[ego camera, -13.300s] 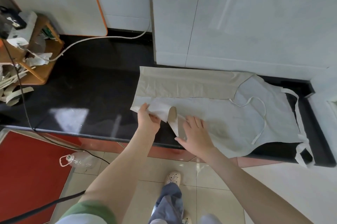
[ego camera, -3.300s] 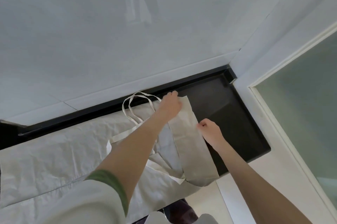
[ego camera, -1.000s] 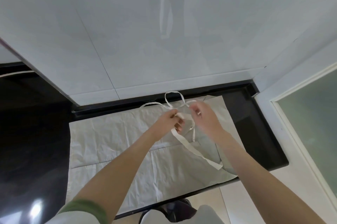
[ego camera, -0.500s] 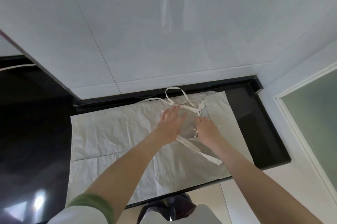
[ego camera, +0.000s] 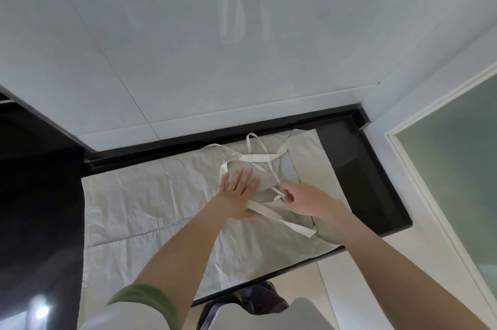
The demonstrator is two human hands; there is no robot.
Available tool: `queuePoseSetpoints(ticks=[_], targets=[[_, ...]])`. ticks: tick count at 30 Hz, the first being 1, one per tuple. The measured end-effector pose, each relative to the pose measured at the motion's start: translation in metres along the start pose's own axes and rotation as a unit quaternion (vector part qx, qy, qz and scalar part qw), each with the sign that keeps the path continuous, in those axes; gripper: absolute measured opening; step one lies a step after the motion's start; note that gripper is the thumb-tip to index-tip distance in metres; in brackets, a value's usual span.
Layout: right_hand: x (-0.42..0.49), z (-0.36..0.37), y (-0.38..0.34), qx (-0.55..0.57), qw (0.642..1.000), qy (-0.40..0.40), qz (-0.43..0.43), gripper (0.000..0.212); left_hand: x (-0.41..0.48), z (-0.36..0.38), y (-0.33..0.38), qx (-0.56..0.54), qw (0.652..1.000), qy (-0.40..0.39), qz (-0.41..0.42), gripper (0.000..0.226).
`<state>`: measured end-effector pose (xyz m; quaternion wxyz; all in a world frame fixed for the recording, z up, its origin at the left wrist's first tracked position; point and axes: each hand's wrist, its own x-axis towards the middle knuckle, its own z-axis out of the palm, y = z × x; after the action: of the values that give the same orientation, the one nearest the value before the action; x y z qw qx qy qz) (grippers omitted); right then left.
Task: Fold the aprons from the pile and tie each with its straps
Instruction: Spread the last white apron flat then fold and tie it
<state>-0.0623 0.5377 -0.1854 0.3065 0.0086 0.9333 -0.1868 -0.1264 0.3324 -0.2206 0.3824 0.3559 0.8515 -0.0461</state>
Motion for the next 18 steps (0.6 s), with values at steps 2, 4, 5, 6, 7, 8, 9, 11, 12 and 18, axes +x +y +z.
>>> queuePoseSetpoints(ticks=[2,4,5,6,7,8,9,11,12,18], targets=[[-0.004,-0.007,0.007,-0.012,0.999,-0.039,0.026,0.007,-0.002,-0.002,0.002,-0.002,1.0,-0.006,-0.004,0.095],[-0.008,-0.013,0.019,-0.055,0.997,-0.038,0.047,0.009,-0.003,-0.004,0.005,-0.007,1.0,-0.014,-0.007,0.095],[-0.009,-0.017,0.026,-0.088,0.994,-0.017,0.055,0.01,-0.003,-0.005,0.006,-0.009,1.0,-0.016,-0.009,0.095],[-0.011,-0.019,0.033,-0.125,0.99,0.02,0.066,0.012,-0.004,-0.006,0.007,-0.009,1.0,-0.02,-0.012,0.094],[-0.013,-0.022,0.04,-0.152,0.982,0.072,0.085,0.013,-0.004,-0.006,0.007,-0.007,1.0,-0.025,-0.015,0.094],[-0.017,-0.025,0.047,-0.167,0.971,0.126,0.113,0.013,-0.004,-0.007,0.007,-0.005,0.999,-0.03,-0.018,0.094],[-0.021,-0.028,0.054,-0.171,0.958,0.181,0.143,0.015,-0.004,-0.008,0.008,-0.003,0.999,-0.033,-0.022,0.095],[-0.027,-0.032,0.065,-0.167,0.932,0.256,0.193,0.019,-0.003,-0.01,0.011,0.005,0.999,-0.038,-0.036,0.096],[-0.03,-0.032,0.07,-0.17,0.923,0.275,0.209,0.02,-0.002,-0.012,0.014,0.011,0.998,-0.044,-0.049,0.097],[-0.04,-0.032,0.102,-0.117,0.891,0.3,0.319,0.025,0.007,-0.019,0.039,0.054,0.987,-0.064,-0.135,0.103]])
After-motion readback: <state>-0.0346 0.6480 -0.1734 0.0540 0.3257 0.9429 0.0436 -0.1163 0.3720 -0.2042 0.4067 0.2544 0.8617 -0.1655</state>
